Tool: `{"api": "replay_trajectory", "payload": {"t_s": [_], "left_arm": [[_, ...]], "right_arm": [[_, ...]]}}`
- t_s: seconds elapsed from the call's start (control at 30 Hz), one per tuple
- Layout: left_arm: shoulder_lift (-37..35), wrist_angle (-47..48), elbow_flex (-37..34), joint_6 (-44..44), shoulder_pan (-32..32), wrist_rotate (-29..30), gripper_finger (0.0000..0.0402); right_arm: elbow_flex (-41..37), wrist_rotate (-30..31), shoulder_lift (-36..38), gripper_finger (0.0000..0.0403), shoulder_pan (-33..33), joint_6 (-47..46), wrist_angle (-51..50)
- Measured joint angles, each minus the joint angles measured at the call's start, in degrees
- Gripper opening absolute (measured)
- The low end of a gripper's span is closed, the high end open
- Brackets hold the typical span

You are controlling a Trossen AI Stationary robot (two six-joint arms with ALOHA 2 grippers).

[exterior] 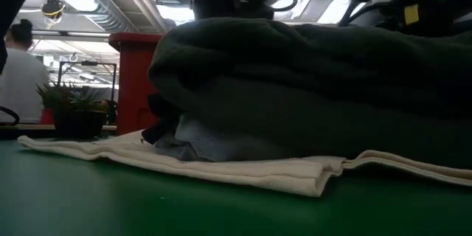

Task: Fold laundry
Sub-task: Fold the green shirt

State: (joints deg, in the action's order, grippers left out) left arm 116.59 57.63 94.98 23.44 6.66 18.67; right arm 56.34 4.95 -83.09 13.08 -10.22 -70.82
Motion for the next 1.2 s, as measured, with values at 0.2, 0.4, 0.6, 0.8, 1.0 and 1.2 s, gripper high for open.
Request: {"api": "replay_trajectory", "payload": {"t_s": [0.2, 0.4, 0.6, 0.8, 1.0, 1.2], "left_arm": [[-1.7, 1.6, 1.9, 0.0, 0.3, -0.2, 0.0112], [-4.2, 2.4, 2.3, 0.0, 1.4, -0.2, 0.0112], [-6.0, 4.4, 2.3, 0.1, 3.3, -0.2, 0.0112], [-7.2, 4.9, 2.3, 0.2, 5.3, -0.1, 0.0112], [-7.3, 4.3, 2.3, 0.5, 7.3, -0.2, 0.0112], [-7.3, 3.4, 2.3, 1.5, 8.7, -0.2, 0.0112]], "right_arm": [[3.3, -0.1, 0.3, 0.0025, 0.0, 0.0, -3.6], [8.3, 0.3, 1.7, 0.0024, 0.0, -1.0, -8.3], [10.8, 0.4, 3.2, 0.0024, 0.1, -3.9, -12.2], [11.4, 0.7, 4.7, 0.0024, 0.1, -4.9, -14.4], [11.4, 1.8, 4.9, 0.0024, 0.0, -5.0, -13.5], [11.4, 1.5, 4.9, 0.0024, 0.0, -5.0, -11.8]]}}
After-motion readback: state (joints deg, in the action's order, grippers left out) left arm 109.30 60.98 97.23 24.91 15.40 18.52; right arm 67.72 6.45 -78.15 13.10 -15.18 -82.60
